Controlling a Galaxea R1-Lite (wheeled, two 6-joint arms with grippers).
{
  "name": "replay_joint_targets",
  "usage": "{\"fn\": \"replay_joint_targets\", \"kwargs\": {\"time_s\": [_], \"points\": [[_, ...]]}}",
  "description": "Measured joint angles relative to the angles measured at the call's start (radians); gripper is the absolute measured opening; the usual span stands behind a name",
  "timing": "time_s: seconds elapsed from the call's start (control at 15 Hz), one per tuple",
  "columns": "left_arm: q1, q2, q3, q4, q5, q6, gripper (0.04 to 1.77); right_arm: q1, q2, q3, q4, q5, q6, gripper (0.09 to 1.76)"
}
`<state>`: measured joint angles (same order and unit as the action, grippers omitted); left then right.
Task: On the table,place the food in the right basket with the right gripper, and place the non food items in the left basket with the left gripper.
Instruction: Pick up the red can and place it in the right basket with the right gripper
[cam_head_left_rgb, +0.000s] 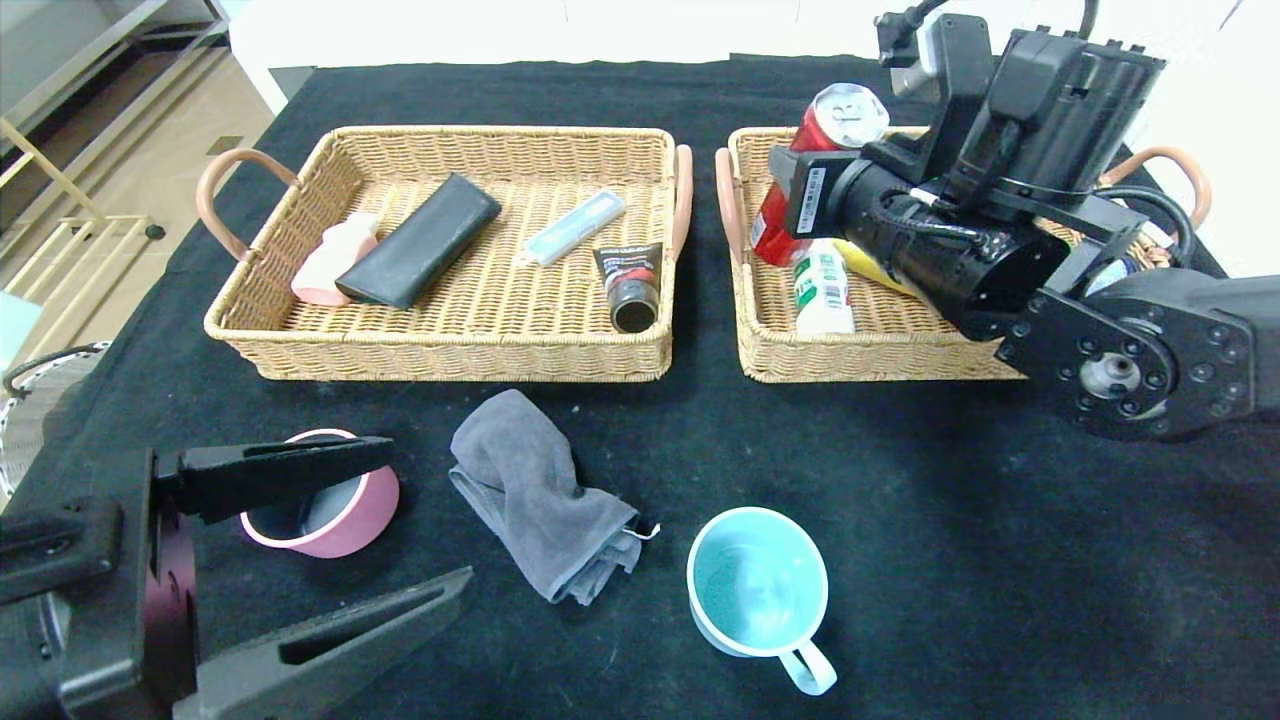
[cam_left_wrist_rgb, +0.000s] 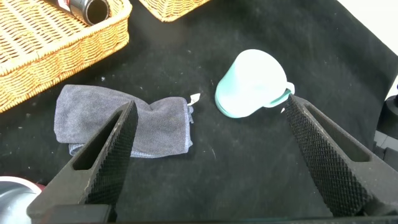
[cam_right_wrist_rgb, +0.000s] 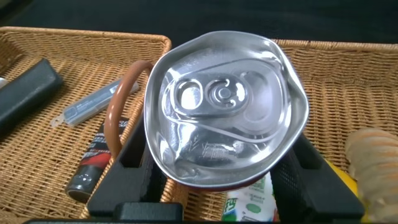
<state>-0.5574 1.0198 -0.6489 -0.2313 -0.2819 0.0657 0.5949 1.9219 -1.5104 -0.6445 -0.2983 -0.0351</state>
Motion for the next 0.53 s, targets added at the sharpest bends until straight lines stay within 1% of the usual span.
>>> {"fn": "replay_joint_targets", "kwargs": {"time_s": [0.53], "points": [[0.002, 0.002, 0.003, 0.001, 0.000, 0.000, 1.72, -0.014, 0.039, -0.021, -0.006, -0.003, 0.000, 1.01]]}}
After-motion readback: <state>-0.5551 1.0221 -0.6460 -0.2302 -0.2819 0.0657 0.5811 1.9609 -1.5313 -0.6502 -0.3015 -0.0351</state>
